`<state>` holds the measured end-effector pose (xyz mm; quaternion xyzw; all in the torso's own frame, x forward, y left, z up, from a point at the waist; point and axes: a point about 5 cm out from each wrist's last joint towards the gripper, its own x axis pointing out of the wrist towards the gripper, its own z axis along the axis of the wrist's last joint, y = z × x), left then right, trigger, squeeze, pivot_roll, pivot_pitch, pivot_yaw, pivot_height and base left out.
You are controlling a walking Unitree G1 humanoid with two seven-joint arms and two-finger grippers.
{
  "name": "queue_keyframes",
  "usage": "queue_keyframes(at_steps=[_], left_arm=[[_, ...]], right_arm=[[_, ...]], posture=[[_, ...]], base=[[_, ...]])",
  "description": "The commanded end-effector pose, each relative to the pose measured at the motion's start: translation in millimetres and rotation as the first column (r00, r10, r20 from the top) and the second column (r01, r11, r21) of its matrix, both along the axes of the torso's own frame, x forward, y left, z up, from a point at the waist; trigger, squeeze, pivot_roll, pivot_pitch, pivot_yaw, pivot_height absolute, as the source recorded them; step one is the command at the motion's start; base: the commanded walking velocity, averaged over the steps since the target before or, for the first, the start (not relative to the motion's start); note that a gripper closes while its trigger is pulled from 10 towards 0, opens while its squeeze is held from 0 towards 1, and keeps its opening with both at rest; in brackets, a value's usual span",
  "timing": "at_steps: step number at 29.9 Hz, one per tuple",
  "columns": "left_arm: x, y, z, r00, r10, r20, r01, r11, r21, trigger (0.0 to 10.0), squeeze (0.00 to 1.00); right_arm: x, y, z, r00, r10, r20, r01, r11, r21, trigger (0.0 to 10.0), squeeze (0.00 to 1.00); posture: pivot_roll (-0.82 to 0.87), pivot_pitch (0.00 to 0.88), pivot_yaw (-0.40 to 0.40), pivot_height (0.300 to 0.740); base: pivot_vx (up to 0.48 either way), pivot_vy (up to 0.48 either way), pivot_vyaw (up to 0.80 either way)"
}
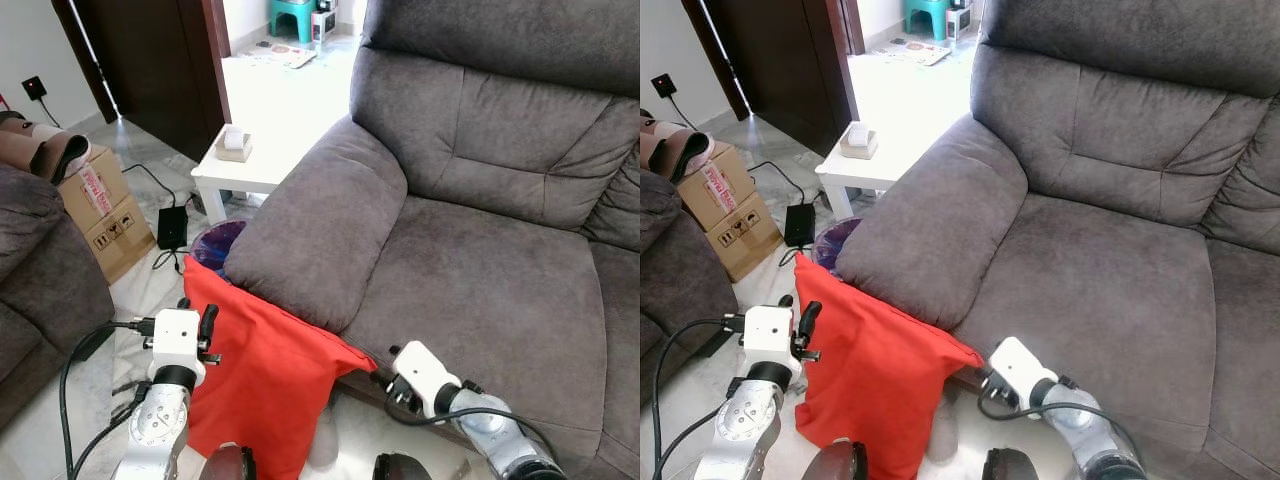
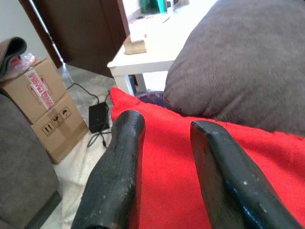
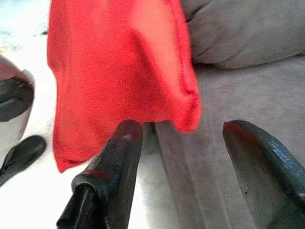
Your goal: Move the pillow to the sofa from floor
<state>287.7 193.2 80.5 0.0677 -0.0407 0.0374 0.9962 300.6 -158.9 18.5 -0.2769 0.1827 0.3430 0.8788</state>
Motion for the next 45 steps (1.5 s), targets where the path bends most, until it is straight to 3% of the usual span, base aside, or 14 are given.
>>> queue_keyframes(at_steps=[1, 6, 7, 8, 25, 39, 45], left_arm=[[-2.6, 2.4, 1, 1.0, -0.008, -0.009, 0.008, 1.0, 0.005, 10.0, 0.0], [-2.4, 1.9, 9, 1.0, -0.014, 0.006, 0.014, 1.0, 0.003, 10.0, 0.0], [-2.8, 1.8, 10, 1.0, -0.015, 0.009, 0.015, 1.0, 0.002, 10.0, 0.0], [-3.2, 1.3, 10, 1.0, -0.017, 0.01, 0.017, 1.0, 0.002, 10.0, 0.0], [-17.0, -3.1, 22, 0.999, -0.041, 0.009, 0.041, 0.999, 0.0, 10.0, 0.0], [-24.7, -7.5, 36, 0.999, -0.04, 0.022, 0.04, 0.999, -0.01, 10.0, 0.0], [-28.6, -6.7, 37, 0.999, -0.029, 0.014, 0.029, 1.0, -0.012, 10.0, 0.0]], right_arm=[[1.1, 5.8, 1, 1.0, -0.009, 0.024, 0.009, 1.0, 0.02, 10.0, 1.0], [7.1, 12.8, 3, 0.997, -0.039, 0.061, 0.04, 0.999, -0.013, 10.0, 1.0], [7.4, 14.3, 3, 0.997, -0.04, 0.065, 0.041, 0.999, -0.019, 10.0, 0.94], [7.5, 14.5, 2, 0.997, -0.048, 0.056, 0.049, 0.999, -0.021, 10.0, 0.0], [21.3, 20.0, 15, 0.983, -0.08, 0.163, 0.091, 0.994, -0.057, 10.0, 0.0], [27.5, 21.4, 20, 0.978, -0.053, 0.2, 0.081, 0.987, -0.136, 10.0, 0.0], [30.2, 25.9, 23, 0.976, -0.058, 0.211, 0.086, 0.988, -0.127, 10.0, 0.0]], posture=[[0.04, 0.174, 0.02, 0.618], [0.07, 0.178, 0.025, 0.618], [0.07, 0.181, 0.026, 0.618], [0.08, 0.183, 0.026, 0.618], [0.13, 0.254, 0.026, 0.618], [0.16, 0.31, 0.019, 0.618], [0.18, 0.331, 0.021, 0.618]], base=[[0.0, 0.0, 0.0], [0.0, 0.0, 0.0], [0.0, 0.0, 0.0], [0.0, 0.0, 0.0], [0.0, 0.0, 0.0], [0.0, 0.0, 0.0], [0.0, 0.0, 0.0]])
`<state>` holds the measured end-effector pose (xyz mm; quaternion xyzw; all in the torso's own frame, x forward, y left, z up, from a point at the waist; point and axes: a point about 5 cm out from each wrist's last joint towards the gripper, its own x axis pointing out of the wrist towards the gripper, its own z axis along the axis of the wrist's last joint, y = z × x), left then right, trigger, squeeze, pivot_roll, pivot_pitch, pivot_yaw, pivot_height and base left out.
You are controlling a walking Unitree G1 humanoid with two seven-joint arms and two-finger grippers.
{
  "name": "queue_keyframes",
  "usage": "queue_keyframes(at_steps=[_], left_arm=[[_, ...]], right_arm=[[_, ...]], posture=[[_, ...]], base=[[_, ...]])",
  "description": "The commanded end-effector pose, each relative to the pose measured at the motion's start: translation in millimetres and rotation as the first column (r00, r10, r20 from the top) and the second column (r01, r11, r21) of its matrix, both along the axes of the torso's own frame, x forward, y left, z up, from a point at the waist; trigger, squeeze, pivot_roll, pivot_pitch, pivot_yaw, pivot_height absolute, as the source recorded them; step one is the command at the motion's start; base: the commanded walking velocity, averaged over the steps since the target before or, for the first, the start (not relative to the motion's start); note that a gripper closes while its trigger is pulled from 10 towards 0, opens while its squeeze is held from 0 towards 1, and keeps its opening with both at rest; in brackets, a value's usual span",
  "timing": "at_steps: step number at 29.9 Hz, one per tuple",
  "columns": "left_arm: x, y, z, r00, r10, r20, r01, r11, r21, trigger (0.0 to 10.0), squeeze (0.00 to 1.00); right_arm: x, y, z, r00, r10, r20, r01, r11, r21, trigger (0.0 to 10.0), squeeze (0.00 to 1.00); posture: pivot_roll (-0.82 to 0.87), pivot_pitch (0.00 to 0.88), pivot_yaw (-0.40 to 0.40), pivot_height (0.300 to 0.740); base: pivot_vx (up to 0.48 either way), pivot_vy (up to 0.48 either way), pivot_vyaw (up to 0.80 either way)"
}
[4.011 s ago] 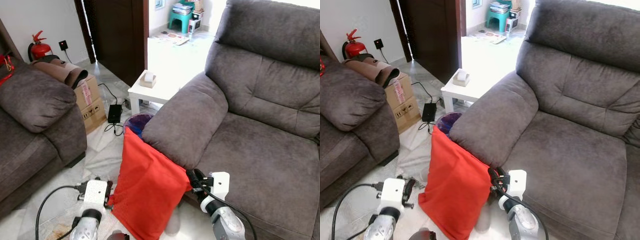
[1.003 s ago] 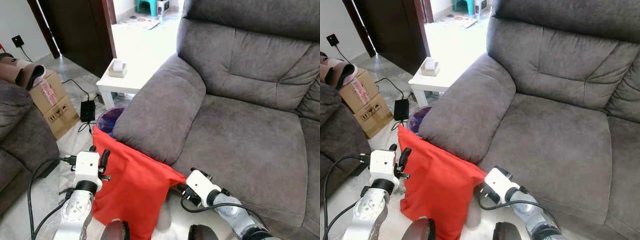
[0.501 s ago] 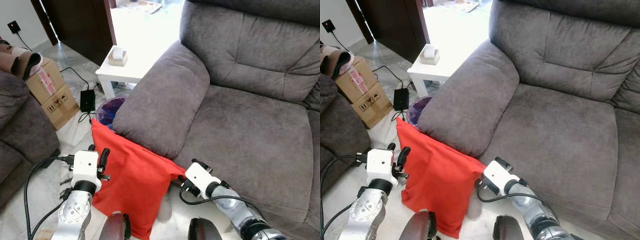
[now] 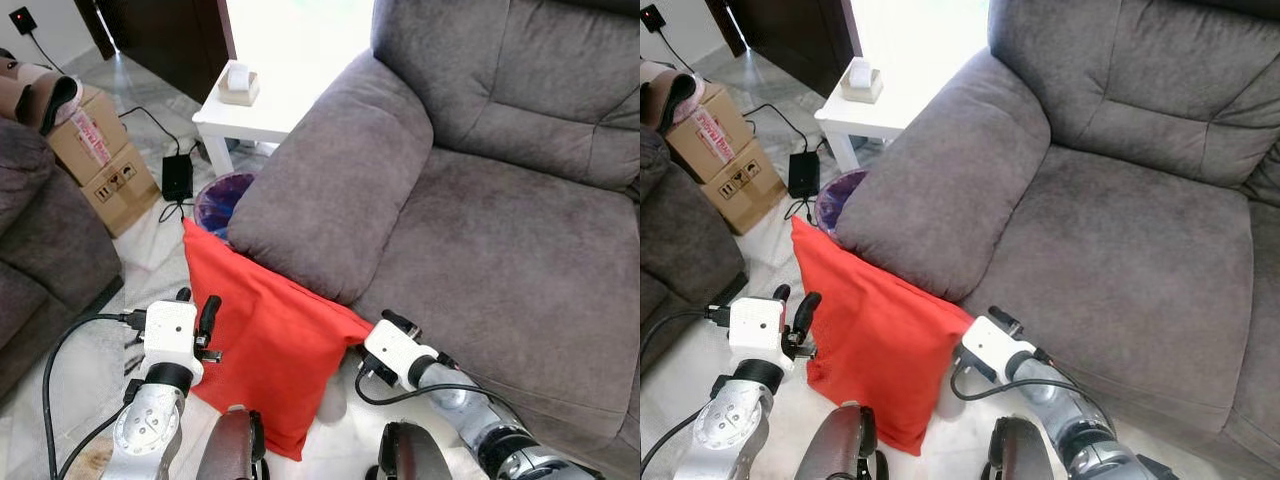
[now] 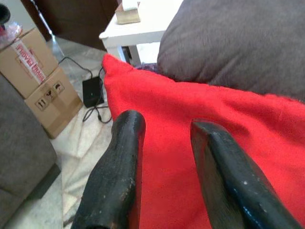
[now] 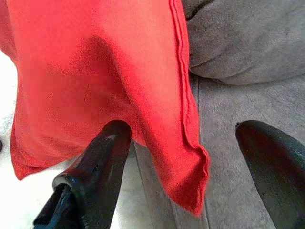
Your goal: Move the pillow to the sofa from floor
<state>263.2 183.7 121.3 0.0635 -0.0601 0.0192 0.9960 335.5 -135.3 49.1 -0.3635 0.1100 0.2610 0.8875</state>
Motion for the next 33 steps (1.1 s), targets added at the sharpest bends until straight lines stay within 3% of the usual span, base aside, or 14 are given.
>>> queue_keyframes(at_steps=[1, 7, 8, 24, 33], left_arm=[[-5.2, 2.9, -2, 1.0, 0.014, -0.023, -0.014, 1.0, -0.008, 10.0, 0.0], [-6.5, 0.9, 0, 1.0, 0.013, -0.025, -0.013, 1.0, -0.012, 10.0, 0.0], [-5.9, -0.1, 0, 1.0, 0.01, -0.026, -0.01, 1.0, -0.011, 10.0, 0.0], [-1.8, -8.4, 6, 1.0, -0.01, -0.016, 0.01, 1.0, -0.024, 10.0, 0.0], [-0.5, -10.4, 5, 0.999, -0.024, -0.023, 0.023, 0.999, -0.026, 10.0, 0.0]], right_arm=[[-4.8, 3.6, -7, 1.0, 0.002, -0.027, -0.002, 1.0, -0.005, 10.0, 0.0], [-5.5, 9.3, -6, 1.0, 0.002, -0.008, -0.002, 0.999, 0.034, 10.0, 0.0], [-5.8, 9.5, -7, 1.0, -0.001, -0.002, 0.001, 1.0, 0.03, 0.0, 0.0], [-3.3, 7.2, 0, 0.998, -0.023, 0.055, 0.019, 0.997, 0.077, 0.0, 0.0], [-3.7, 8.9, -2, 0.999, -0.011, 0.048, 0.009, 0.999, 0.051, 0.0, 0.0]], posture=[[0.18, 0.342, 0.02, 0.618], [0.18, 0.342, 0.027, 0.618], [0.19, 0.342, 0.029, 0.618], [0.18, 0.334, 0.028, 0.618], [0.18, 0.331, 0.027, 0.618]], base=[[0.0, 0.0, 0.0], [0.0, 0.0, 0.0], [0.0, 0.0, 0.0], [0.0, 0.0, 0.0], [0.0, 0.0, 0.0]])
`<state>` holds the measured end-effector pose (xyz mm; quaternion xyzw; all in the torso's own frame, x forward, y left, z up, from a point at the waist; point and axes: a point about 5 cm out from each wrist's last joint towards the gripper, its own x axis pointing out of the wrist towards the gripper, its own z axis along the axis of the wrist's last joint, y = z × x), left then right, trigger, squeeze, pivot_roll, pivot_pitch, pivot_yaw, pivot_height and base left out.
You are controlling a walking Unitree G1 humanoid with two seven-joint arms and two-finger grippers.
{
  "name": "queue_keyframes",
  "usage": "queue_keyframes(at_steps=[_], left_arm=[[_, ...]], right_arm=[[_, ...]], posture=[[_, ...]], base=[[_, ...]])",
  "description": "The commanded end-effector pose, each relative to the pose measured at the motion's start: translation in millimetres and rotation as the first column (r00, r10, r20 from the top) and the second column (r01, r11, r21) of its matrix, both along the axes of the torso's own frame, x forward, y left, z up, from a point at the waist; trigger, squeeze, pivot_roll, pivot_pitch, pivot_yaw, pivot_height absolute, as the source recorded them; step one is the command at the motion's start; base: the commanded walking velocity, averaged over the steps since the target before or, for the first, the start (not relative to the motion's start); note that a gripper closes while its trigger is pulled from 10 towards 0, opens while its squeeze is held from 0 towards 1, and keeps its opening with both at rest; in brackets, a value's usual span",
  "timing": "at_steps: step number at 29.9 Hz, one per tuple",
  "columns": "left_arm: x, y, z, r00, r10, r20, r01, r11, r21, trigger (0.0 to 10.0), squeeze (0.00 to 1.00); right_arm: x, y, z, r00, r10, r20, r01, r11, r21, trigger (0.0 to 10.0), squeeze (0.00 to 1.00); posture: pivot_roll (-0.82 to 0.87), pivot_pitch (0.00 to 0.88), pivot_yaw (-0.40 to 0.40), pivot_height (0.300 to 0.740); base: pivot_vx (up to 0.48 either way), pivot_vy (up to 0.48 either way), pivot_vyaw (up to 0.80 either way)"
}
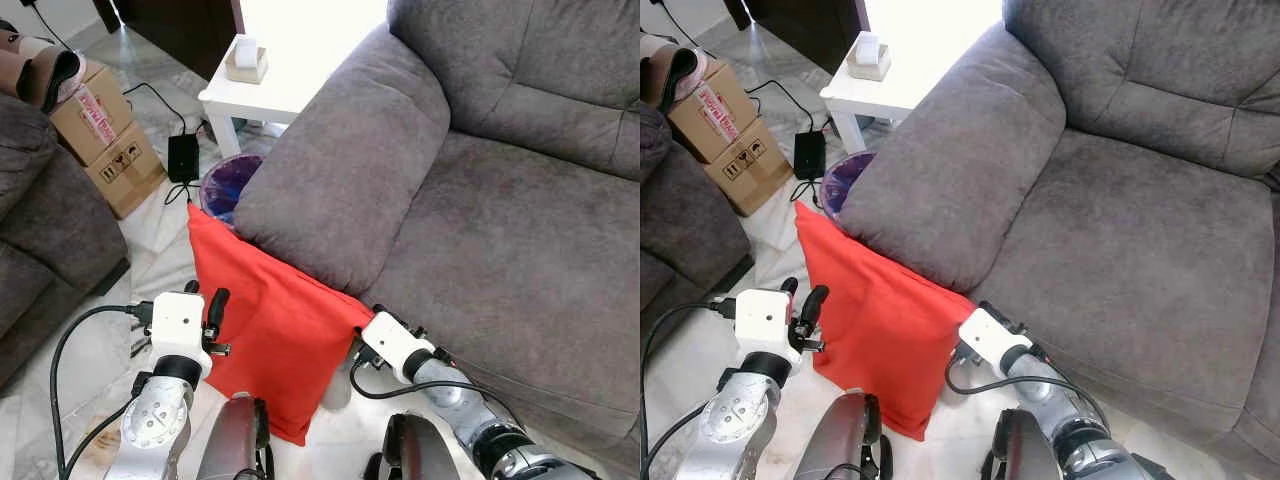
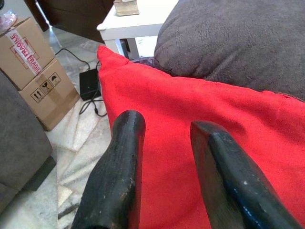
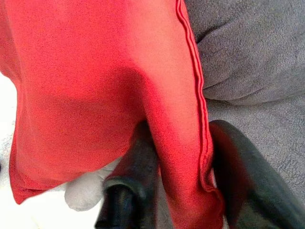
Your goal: Move the pillow to the sofa from floor
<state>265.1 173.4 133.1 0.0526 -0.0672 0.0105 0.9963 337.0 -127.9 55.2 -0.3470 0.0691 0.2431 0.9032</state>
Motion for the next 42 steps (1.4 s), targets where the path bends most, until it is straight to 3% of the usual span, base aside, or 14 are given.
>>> queue_keyframes(at_steps=[1, 5, 22, 26, 33, 35, 36, 38, 39, 41, 42], left_arm=[[-2.4, -0.6, -7, 0.999, -0.008, -0.039, 0.008, 1.0, -0.004, 10.0, 0.0], [-1.7, -5.6, -6, 0.999, -0.03, -0.036, 0.03, 1.0, 0.004, 10.0, 0.0], [6.7, -8.6, -3, 0.999, -0.037, -0.011, 0.037, 0.999, 0.013, 10.0, 0.0], [9.0, -10.1, -4, 0.999, -0.039, -0.01, 0.039, 0.999, 0.012, 10.0, 0.0], [9.5, -7.5, -14, 0.999, -0.026, -0.033, 0.026, 1.0, 0.003, 10.0, 0.0], [7.8, -4.1, -24, 0.998, -0.018, -0.062, 0.018, 1.0, 0.014, 10.0, 0.0], [7.0, -1.3, -29, 0.997, -0.01, -0.08, 0.012, 1.0, 0.021, 10.0, 0.0], [6.5, 0.2, -32, 0.996, -0.007, -0.087, 0.009, 1.0, 0.021, 10.0, 0.0], [6.6, 2.2, -37, 0.995, -0.006, -0.102, 0.009, 0.999, 0.03, 10.0, 0.0], [6.9, 3.9, -40, 0.994, -0.005, -0.112, 0.009, 0.999, 0.034, 10.0, 0.0], [7.2, 4.5, -42, 0.993, -0.005, -0.114, 0.009, 0.999, 0.034, 10.0, 0.0]], right_arm=[[-5.3, 1.6, -8, 0.999, 0.006, -0.036, -0.006, 1.0, -0.006, 0.0, 0.0], [-9.6, 6.2, -15, 0.997, 0.055, -0.056, -0.06, 0.994, -0.087, 0.0, 0.0], [-4.6, 10.3, -9, 0.998, 0.044, -0.042, -0.047, 0.996, -0.072, 0.0, 0.0], [-3.8, 10.2, -8, 0.998, 0.03, -0.061, -0.032, 0.999, -0.038, 0.0, 0.0], [-4.9, 8.8, -10, 0.988, -0.079, -0.13, 0.103, 0.977, 0.189, 0.0, 0.0], [-4.3, 6.2, -9, 0.97, -0.155, -0.187, 0.217, 0.897, 0.384, 0.0, 0.0], [-4.6, 1.6, -9, 0.945, -0.206, -0.253, 0.314, 0.791, 0.526, 0.0, 0.0], [-5.5, -0.5, -11, 0.933, -0.223, -0.284, 0.352, 0.737, 0.577, 0.0, 0.0], [-7.7, -2.1, -13, 0.916, -0.222, -0.335, 0.396, 0.64, 0.658, 0.0, 0.0], [-10.4, -3.3, -15, 0.911, -0.217, -0.349, 0.408, 0.593, 0.695, 0.0, 0.0], [-11.7, -3.6, -15, 0.913, -0.217, -0.347, 0.405, 0.589, 0.699, 0.0, 0.0]], posture=[[0.18, 0.33, 0.026, 0.618], [0.18, 0.324, 0.024, 0.618], [0.16, 0.276, 0.013, 0.618], [0.16, 0.261, 0.01, 0.618], [0.15, 0.219, -0.002, 0.618], [0.13, 0.187, -0.004, 0.618], [0.11, 0.175, -0.003, 0.618], [0.11, 0.171, -0.001, 0.618], [0.09, 0.161, 0.006, 0.618], [0.08, 0.153, 0.018, 0.618], [0.08, 0.151, 0.021, 0.618]], base=[[0.0, 0.0, 0.0], [0.0, 0.0, 0.0], [0.0, 0.0, 0.0], [0.0, 0.0, 0.0], [0.0, 0.0, 0.0], [0.0, 0.0, 0.0], [0.0, 0.0, 0.0], [0.0, 0.0, 0.0], [0.0, 0.0, 0.0], [0.0, 0.0, 0.0], [0.0, 0.0, 0.0]])
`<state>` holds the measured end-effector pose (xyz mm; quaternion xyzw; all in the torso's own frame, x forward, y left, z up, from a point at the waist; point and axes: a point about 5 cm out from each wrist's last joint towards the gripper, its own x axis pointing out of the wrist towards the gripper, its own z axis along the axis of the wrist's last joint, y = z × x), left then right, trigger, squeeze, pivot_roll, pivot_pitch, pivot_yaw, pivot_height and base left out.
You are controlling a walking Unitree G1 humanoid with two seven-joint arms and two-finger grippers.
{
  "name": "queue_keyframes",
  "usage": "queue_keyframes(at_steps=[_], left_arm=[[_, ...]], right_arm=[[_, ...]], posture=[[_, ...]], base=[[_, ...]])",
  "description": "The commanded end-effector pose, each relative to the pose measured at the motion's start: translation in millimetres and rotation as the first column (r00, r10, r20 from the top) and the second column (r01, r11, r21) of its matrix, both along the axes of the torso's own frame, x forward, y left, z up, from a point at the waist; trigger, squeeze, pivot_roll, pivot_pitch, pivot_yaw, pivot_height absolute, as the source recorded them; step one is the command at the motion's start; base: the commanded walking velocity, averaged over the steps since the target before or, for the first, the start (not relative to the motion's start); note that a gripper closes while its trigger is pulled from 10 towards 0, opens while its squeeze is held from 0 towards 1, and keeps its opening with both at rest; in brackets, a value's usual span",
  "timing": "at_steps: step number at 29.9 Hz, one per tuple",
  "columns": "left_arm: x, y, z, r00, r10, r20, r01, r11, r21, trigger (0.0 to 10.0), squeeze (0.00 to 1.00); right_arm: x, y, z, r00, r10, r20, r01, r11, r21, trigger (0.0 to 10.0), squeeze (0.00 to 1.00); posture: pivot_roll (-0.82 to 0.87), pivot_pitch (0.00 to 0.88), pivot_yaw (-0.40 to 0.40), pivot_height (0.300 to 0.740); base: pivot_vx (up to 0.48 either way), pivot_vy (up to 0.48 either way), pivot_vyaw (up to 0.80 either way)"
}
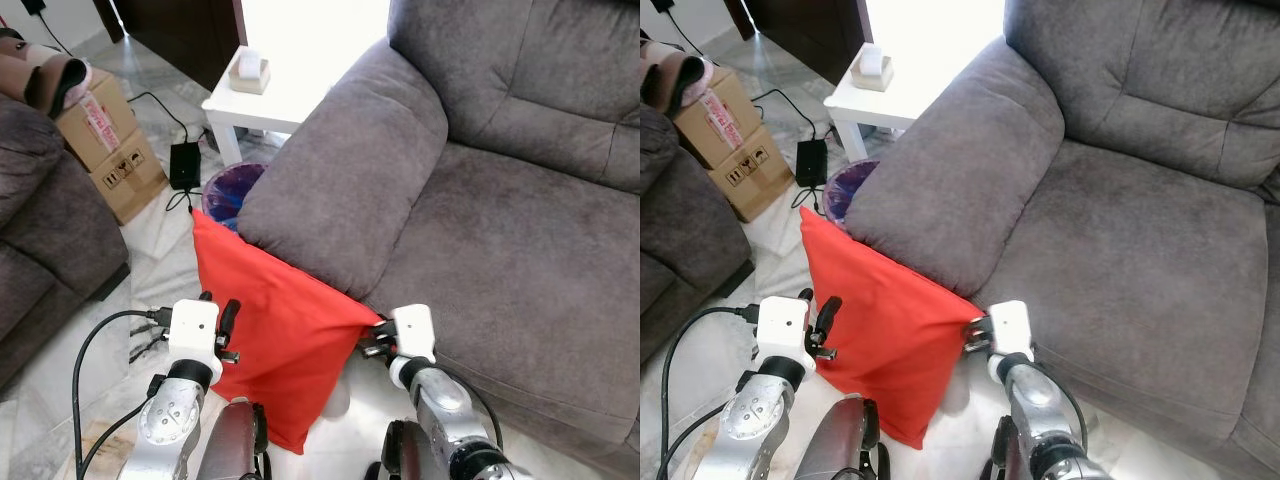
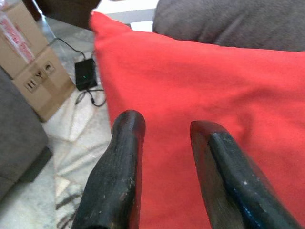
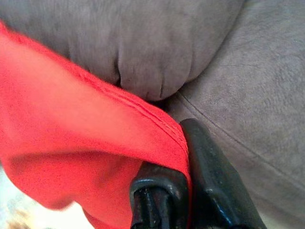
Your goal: Move the pillow to the sofa from floor
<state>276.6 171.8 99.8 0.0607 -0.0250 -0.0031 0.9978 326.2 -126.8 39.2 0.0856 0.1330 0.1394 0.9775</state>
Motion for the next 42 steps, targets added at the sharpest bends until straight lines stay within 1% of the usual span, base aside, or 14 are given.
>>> queue_keyframes(at_steps=[1, 5, 8, 9, 11, 12, 13, 15, 17, 24, 35, 36, 38, 42], left_arm=[[-3.0, 6.7, -11, 0.999, 0.013, -0.035, -0.012, 1.0, 0.018, 10.0, 0.0], [1.9, 4.7, -12, 0.999, -0.004, -0.037, 0.005, 1.0, 0.021, 10.0, 0.0], [4.9, 5.7, -12, 0.999, -0.008, -0.032, 0.009, 1.0, 0.022, 10.0, 0.0], [5.2, 6.3, -12, 1.0, -0.007, -0.03, 0.008, 1.0, 0.021, 10.0, 0.0], [4.8, 8.0, -12, 1.0, -0.003, -0.028, 0.004, 1.0, 0.019, 10.0, 0.0], [4.2, 8.4, -13, 1.0, -0.002, -0.029, 0.003, 1.0, 0.019, 10.0, 0.0], [2.6, 8.1, -14, 0.999, -0.003, -0.033, 0.004, 1.0, 0.017, 10.0, 0.0], [1.3, 5.7, -15, 0.999, -0.012, -0.033, 0.012, 1.0, 0.017, 10.0, 0.0], [1.1, 5.2, -15, 0.999, -0.014, -0.032, 0.014, 1.0, 0.016, 10.0, 0.0], [1.6, 5.6, -14, 1.0, -0.015, -0.022, 0.015, 1.0, 0.015, 10.0, 0.0], [3.7, 0.5, -9, 0.999, -0.046, -0.005, 0.046, 0.999, 0.013, 10.0, 0.0], [4.1, 0.0, -8, 0.999, -0.054, -0.003, 0.054, 0.999, 0.005, 10.0, 0.0], [4.5, -0.1, -8, 0.998, -0.057, -0.002, 0.057, 0.998, -0.002, 10.0, 0.0], [6.0, -5.9, -9, 0.996, -0.089, -0.011, 0.089, 0.996, -0.012, 10.0, 0.0]], right_arm=[[-4.2, -4.5, 0, 0.999, -0.032, 0.023, 0.03, 0.996, 0.089, 0.0, 0.0], [-8.8, -5.4, 1, 0.999, 0.006, 0.053, -0.013, 0.993, 0.118, 0.0, 0.0], [-7.3, -8.2, 3, 0.999, -0.025, 0.039, 0.018, 0.988, 0.156, 0.0, 0.0], [-6.5, -8.4, 5, 0.999, -0.035, 0.039, 0.028, 0.983, 0.18, 10.0, 0.0], [-6.2, -6.9, 10, 0.997, -0.055, 0.054, 0.04, 0.97, 0.238, 10.0, 0.0], [-6.9, -6.1, 11, 0.997, -0.054, 0.062, 0.038, 0.969, 0.244, 10.0, 0.0], [-9.3, -6.1, 13, 0.994, -0.053, 0.098, 0.03, 0.976, 0.216, 10.0, 0.0], [-13.5, -7.9, 12, 0.991, -0.089, 0.099, 0.061, 0.965, 0.255, 10.0, 0.0], [-14.4, -7.7, 11, 0.991, -0.095, 0.097, 0.066, 0.962, 0.266, 10.0, 0.0], [-17.7, 3.6, 13, 0.994, -0.06, 0.09, 0.033, 0.961, 0.274, 10.0, 0.0], [-14.8, 8.3, 24, 0.991, -0.029, 0.129, -0.009, 0.957, 0.29, 10.0, 0.0], [-15.6, 11.2, 28, 0.987, 0.001, 0.159, -0.046, 0.959, 0.28, 10.0, 0.0], [-16.0, 13.3, 30, 0.983, 0.021, 0.181, -0.068, 0.963, 0.262, 10.0, 0.0], [-16.5, 18.3, 36, 0.977, 0.04, 0.209, -0.103, 0.948, 0.302, 10.0, 0.0]], posture=[[0.06, 0.145, 0.032, 0.618], [0.05, 0.137, 0.047, 0.618], [0.03, 0.137, 0.053, 0.618], [0.03, 0.138, 0.053, 0.618], [0.01, 0.143, 0.06, 0.618], [0.01, 0.143, 0.06, 0.618], [0.01, 0.149, 0.064, 0.618], [0.03, 0.155, 0.062, 0.623], [0.03, 0.155, 0.062, 0.628], [0.03, 0.149, 0.06, 0.673], [0.04, 0.152, 0.058, 0.738], [0.03, 0.148, 0.059, 0.74], [0.03, 0.149, 0.061, 0.74], [0.02, 0.145, 0.069, 0.74]], base=[[0.0, 0.0, 0.0], [0.0, 0.0, 0.0], [0.0, 0.0, 0.0], [0.0, 0.0, 0.0], [0.0, 0.0, 0.0], [0.0, 0.0, 0.0], [0.0, 0.0, 0.0], [0.0, 0.0, 0.0], [0.0, 0.0, 0.0], [0.0, 0.0, 0.0], [0.0, 0.0, 0.0], [0.0, 0.0, 0.0], [0.0, 0.0, 0.0], [0.0, 0.0, 0.0]])
